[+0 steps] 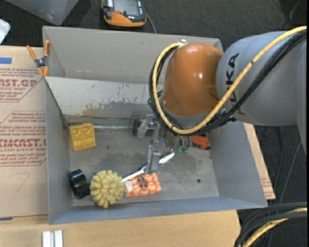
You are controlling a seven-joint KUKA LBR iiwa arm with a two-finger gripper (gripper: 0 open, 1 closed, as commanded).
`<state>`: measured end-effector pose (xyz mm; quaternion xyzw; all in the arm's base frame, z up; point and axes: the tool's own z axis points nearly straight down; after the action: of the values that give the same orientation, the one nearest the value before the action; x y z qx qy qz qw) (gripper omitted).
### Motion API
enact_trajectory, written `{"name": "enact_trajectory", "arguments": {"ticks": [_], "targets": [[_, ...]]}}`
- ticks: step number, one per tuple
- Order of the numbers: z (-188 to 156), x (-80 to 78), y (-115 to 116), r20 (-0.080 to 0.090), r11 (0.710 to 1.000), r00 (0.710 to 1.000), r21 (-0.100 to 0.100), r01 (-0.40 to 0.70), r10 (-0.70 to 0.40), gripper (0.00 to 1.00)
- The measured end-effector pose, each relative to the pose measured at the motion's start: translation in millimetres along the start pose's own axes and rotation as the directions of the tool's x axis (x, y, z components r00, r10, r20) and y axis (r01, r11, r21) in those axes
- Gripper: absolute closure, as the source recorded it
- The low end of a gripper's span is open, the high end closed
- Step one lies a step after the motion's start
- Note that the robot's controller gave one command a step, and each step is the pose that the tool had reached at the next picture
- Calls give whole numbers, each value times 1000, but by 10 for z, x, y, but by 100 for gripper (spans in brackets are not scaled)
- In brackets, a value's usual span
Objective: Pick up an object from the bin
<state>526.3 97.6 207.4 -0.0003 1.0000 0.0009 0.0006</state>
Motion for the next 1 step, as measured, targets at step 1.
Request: {"name": "enact_trajectory", "arguments": {"ticks": [1], "targets": [[0, 0, 0, 0, 1000, 1000, 0, 0, 0, 0]]}}
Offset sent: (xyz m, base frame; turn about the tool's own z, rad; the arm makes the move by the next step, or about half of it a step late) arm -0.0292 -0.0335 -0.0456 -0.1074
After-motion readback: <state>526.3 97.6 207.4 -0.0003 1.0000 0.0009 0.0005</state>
